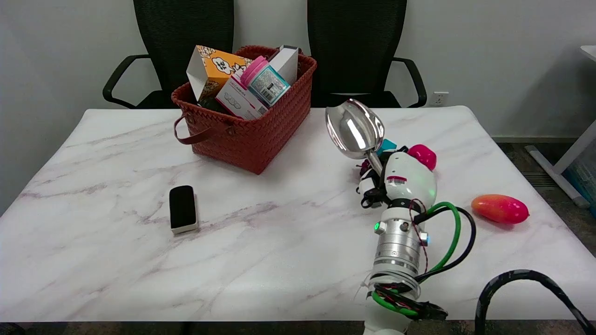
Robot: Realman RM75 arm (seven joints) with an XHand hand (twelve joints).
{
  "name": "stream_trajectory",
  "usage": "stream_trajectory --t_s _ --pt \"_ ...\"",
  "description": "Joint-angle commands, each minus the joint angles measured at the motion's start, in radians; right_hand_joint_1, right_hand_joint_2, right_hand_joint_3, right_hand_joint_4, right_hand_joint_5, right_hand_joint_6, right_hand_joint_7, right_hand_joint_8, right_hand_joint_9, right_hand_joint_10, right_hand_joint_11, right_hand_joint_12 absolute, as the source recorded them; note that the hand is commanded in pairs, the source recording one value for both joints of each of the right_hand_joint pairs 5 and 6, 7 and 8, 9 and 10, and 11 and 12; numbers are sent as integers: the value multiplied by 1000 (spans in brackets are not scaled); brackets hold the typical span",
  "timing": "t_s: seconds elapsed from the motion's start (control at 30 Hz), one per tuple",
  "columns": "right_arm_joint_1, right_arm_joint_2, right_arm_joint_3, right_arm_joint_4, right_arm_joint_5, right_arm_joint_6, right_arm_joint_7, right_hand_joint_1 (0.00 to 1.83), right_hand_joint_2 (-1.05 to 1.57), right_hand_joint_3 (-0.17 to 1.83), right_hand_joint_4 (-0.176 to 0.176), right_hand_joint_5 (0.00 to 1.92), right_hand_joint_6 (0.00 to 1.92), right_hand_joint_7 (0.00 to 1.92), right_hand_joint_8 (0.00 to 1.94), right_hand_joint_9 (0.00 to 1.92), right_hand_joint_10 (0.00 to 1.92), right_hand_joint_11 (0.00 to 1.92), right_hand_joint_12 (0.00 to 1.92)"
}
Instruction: Place the stainless steel scoop into the brown storage basket.
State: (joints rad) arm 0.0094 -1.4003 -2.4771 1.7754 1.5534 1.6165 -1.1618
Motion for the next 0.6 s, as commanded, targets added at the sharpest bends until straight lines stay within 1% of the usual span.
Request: stream_trajectory --t_s 0.03,0.13,0.2,0.27,0.37,0.6 --pt "-3 142 43 -104 -165 -37 89 877 1571 1094 0 1920 1920 1920 1920 1920 1920 1920 1920" --pt "-2 161 56 -182 -261 -33 150 870 1571 1145 0 1920 1920 1920 1920 1920 1920 1920 1920" --pt "1 158 78 -284 -377 4 225 868 1571 1154 0 1920 1920 1920 1920 1920 1920 1920 1920" --pt "1 154 107 -345 -433 37 311 869 1571 1129 0 1920 1920 1920 1920 1920 1920 1920 1920" --pt "1 155 125 -355 -405 43 352 899 1571 1039 0 1920 1920 1920 1920 1920 1920 1920 1920" --pt "3 174 152 -389 -393 38 379 902 1571 1008 0 1920 1920 1920 1920 1920 1920 1920 1920"
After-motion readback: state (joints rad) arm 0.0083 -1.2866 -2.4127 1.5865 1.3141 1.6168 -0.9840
